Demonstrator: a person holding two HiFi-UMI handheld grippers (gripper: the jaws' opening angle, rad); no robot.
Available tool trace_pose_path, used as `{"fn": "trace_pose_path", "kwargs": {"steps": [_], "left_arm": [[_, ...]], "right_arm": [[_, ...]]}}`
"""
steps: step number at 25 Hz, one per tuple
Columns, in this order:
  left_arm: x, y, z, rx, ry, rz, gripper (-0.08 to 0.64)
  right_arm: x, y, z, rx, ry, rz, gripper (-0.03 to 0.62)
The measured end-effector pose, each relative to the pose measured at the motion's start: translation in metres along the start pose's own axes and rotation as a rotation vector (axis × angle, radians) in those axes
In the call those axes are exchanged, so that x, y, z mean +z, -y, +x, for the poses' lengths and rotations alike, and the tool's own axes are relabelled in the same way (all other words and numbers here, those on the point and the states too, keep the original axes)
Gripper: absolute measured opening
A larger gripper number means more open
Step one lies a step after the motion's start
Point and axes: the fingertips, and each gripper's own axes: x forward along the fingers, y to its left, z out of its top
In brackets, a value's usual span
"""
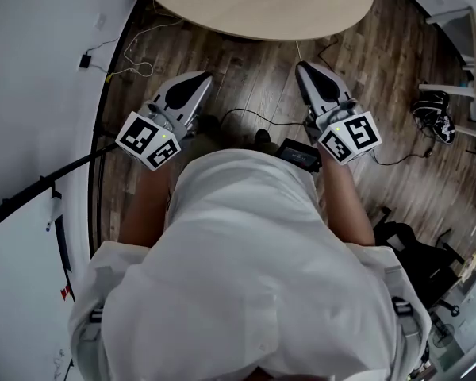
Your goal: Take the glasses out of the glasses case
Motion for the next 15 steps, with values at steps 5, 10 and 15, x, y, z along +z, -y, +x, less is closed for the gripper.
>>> {"fn": "trace_pose_path", "kwargs": {"steps": [5,10,15], "left_arm": [[-0.023,0.053,0.038,0.002,-0.041,0.051,0.011],[-0.043,0.097,0.078,0.015,-0.07,0.053,0.011],[-0.047,0.11,0.095,0.034,-0.083,0.056,0.011]], "right_arm": [[0.001,0.023,-0.048,0.022,0.01,-0.01,0.025],[-0.009,0.059,-0.106,0.0,0.023,0.018,0.025],[-0.024,0.081,-0.133,0.0,0.006,0.045,0.024]]}}
